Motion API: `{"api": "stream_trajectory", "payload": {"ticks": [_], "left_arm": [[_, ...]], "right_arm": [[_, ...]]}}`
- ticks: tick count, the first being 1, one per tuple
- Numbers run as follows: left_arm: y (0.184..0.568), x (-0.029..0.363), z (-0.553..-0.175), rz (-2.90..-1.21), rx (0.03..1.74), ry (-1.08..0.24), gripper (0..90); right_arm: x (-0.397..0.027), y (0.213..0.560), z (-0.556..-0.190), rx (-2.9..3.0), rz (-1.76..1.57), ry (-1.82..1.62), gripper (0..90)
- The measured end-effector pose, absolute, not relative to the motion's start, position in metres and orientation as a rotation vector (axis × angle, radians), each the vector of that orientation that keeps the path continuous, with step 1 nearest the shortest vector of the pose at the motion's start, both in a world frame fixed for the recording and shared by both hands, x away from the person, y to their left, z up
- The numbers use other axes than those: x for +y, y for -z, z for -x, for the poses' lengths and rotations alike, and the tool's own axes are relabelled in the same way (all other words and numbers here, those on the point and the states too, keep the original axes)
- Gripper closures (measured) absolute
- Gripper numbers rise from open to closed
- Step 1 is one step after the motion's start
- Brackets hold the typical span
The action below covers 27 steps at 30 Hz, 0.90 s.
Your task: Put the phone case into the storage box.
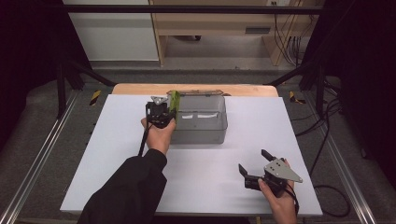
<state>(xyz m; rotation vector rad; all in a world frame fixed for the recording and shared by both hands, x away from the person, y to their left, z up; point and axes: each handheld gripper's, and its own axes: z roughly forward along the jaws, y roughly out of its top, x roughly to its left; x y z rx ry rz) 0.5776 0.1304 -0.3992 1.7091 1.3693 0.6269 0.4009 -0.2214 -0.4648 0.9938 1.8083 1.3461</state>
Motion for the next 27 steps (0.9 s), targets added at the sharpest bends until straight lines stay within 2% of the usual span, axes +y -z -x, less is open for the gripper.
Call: {"api": "stream_trajectory", "payload": {"ticks": [27], "left_arm": [[0.4085,0.1303,-0.5793,-1.705,1.385,-0.612,77.2]], "right_arm": [[-0.2211,0.4653,-0.4011,1.815,-1.0,-1.346,3.9]]}}
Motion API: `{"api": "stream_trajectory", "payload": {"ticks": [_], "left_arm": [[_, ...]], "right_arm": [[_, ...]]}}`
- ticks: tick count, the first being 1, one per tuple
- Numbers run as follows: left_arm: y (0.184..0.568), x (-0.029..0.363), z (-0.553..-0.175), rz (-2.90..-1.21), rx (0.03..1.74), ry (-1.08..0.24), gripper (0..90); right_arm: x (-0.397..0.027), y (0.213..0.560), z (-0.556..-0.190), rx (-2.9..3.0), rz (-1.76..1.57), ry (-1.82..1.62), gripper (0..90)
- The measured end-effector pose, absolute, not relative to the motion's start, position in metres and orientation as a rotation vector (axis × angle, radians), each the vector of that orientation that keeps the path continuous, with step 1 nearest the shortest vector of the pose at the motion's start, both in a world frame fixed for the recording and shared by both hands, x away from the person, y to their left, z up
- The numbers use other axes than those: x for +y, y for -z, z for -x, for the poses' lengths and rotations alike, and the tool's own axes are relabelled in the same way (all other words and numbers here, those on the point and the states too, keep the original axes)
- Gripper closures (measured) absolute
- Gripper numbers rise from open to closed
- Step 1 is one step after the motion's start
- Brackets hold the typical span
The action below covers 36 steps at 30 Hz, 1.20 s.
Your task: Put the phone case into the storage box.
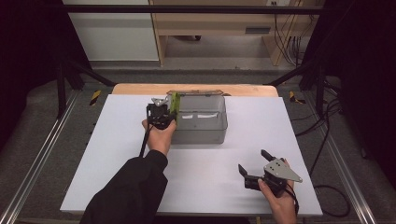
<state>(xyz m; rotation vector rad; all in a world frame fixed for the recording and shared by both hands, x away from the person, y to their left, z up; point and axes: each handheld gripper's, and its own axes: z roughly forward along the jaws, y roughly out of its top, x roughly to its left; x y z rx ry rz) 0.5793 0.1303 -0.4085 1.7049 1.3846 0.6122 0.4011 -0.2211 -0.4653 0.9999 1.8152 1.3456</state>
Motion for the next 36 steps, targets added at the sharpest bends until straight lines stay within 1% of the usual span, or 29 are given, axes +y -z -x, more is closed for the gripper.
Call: {"api": "stream_trajectory", "payload": {"ticks": [22,36], "left_arm": [[0.4093,0.1299,-0.5786,-1.702,1.406,-0.594,77.1],[0.4118,0.1307,-0.5811,-1.731,1.457,-0.572,77.0]], "right_arm": [[-0.2205,0.4655,-0.4012,1.821,-1.002,-1.347,3.8],[-0.2199,0.4658,-0.4013,1.826,-1.002,-1.347,3.9]]}}
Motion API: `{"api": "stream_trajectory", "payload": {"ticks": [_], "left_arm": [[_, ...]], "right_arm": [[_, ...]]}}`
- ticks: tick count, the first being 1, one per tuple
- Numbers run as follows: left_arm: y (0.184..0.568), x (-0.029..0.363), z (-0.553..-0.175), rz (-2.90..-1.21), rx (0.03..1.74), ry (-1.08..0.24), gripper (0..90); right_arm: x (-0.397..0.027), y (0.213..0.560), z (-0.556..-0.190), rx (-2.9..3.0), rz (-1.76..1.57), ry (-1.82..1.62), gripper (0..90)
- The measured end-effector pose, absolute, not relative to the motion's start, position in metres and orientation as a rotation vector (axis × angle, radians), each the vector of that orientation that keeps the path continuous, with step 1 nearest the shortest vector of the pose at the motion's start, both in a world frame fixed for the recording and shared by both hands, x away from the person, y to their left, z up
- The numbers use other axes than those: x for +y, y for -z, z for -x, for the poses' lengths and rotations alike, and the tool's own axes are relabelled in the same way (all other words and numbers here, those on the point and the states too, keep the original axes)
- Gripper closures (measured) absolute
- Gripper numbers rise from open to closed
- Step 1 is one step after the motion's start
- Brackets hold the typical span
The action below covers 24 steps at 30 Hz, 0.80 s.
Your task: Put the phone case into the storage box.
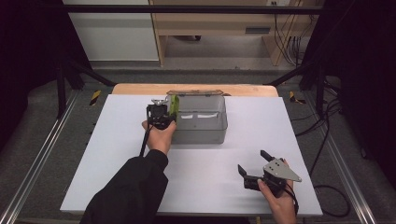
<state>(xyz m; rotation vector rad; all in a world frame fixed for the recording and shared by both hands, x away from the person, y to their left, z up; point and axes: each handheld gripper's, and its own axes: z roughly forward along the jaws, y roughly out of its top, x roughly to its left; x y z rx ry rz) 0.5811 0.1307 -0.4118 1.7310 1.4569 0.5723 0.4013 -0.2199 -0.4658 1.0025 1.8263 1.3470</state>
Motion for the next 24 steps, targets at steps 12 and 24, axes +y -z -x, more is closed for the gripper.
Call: {"api": "stream_trajectory", "payload": {"ticks": [12,24], "left_arm": [[0.4113,0.1306,-0.5801,-1.729,1.459,-0.585,77.0],[0.4118,0.1329,-0.5811,-1.726,1.471,-0.56,76.9]], "right_arm": [[-0.219,0.466,-0.4012,1.834,-1.0,-1.342,3.9],[-0.2184,0.4664,-0.4014,1.838,-0.998,-1.341,3.8]]}}
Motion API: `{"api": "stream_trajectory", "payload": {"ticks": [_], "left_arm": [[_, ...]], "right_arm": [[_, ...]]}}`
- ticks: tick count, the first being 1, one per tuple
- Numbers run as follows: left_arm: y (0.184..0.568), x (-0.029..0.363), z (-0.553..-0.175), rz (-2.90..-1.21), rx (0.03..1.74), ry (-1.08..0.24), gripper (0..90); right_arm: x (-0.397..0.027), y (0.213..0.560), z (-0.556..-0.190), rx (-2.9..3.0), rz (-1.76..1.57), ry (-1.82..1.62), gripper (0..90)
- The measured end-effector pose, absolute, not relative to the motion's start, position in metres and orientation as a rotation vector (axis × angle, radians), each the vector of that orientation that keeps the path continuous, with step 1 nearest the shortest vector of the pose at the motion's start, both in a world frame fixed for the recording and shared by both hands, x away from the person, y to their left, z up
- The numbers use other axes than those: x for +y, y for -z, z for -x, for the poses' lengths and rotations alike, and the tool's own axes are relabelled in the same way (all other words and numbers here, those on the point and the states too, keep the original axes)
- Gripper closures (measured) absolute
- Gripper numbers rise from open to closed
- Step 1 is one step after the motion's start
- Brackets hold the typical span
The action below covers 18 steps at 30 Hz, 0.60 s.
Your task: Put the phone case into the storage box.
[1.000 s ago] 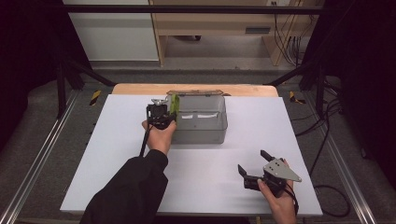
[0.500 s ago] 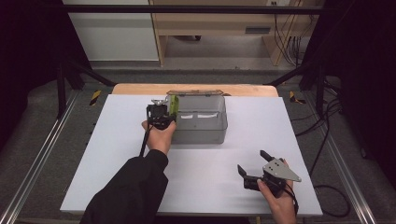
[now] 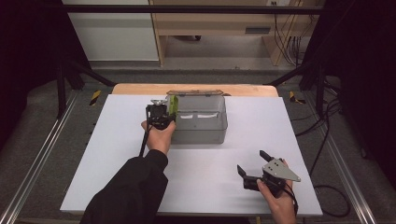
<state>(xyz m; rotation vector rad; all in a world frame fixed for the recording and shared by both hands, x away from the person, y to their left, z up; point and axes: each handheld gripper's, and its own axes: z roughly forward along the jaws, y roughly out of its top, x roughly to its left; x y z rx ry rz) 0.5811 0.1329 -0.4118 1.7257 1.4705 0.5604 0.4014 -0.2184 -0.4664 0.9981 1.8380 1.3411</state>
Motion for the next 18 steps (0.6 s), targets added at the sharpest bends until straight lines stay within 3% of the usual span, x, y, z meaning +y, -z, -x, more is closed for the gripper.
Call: {"api": "stream_trajectory", "payload": {"ticks": [18], "left_arm": [[0.4115,0.1311,-0.5799,-1.736,1.463,-0.614,72.0]], "right_arm": [[-0.2167,0.4666,-0.401,1.848,-0.999,-1.342,3.8]]}}
